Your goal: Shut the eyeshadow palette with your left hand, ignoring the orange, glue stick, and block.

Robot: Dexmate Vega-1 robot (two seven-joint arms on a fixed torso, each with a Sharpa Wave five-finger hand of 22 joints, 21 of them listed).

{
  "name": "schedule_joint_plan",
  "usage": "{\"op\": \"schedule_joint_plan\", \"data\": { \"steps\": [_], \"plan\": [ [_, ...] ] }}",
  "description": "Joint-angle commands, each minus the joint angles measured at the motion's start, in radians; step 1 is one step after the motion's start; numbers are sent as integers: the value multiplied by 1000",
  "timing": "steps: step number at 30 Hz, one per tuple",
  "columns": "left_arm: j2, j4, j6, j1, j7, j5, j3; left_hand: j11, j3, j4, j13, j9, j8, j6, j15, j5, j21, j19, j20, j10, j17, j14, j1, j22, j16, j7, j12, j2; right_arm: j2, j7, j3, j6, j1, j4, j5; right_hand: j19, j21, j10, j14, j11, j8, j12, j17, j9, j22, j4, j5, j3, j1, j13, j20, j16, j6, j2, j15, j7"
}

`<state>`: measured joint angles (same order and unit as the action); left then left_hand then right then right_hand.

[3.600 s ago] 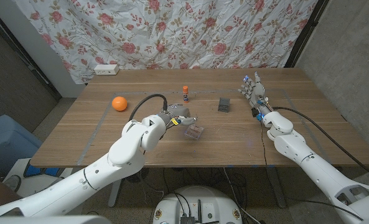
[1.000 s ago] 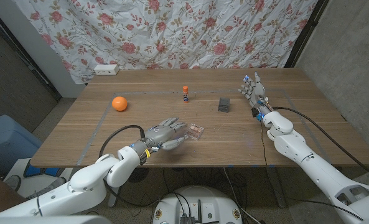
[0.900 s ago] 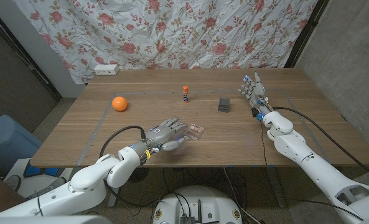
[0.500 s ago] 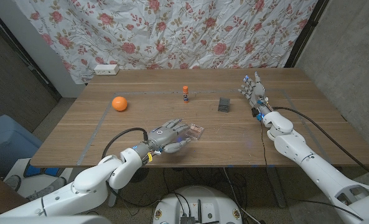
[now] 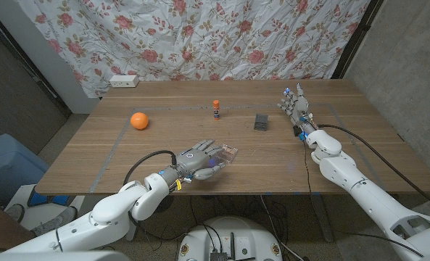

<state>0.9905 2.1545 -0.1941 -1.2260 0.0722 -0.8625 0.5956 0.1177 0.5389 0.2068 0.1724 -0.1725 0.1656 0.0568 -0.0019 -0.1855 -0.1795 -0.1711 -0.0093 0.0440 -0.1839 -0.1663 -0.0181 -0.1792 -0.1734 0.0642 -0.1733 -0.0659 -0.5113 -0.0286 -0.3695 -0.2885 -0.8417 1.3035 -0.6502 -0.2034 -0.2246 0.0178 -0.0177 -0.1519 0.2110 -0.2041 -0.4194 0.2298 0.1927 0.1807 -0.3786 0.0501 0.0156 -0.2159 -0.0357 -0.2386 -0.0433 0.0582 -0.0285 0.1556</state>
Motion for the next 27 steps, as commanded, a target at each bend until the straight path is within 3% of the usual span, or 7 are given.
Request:
{"op": "schedule_joint_plan", "data": {
  "steps": [1, 27],
  "plan": [
    [-35, -34, 14, 40, -33, -29, 32, -2, -4, 0, 1, -2, 7, -4, -1, -6, -6, -183, 0, -8, -4, -32, -12, -5, -7, 1, -5, -109, 0, 0, 0, 0, 0, 0, 0, -4, -6, 2, -3, -5, 5, -5, -5, 5, 3, 5, -3, -1, 0, -2, 0, -3, 0, 98, -119, 8],
    [-36, -58, 14, 60, -74, -27, 51, -1, -25, 0, 1, -2, 11, -6, 2, -7, -11, -192, 1, -9, -4, -40, -13, -5, -11, -2, -10, -111, 0, 0, 0, 0, 0, 0, 0, -4, -6, 2, -3, -5, 5, -5, -5, 5, 3, 5, -3, -1, 0, -2, 0, -3, 0, 99, -120, 9]
  ]
}}
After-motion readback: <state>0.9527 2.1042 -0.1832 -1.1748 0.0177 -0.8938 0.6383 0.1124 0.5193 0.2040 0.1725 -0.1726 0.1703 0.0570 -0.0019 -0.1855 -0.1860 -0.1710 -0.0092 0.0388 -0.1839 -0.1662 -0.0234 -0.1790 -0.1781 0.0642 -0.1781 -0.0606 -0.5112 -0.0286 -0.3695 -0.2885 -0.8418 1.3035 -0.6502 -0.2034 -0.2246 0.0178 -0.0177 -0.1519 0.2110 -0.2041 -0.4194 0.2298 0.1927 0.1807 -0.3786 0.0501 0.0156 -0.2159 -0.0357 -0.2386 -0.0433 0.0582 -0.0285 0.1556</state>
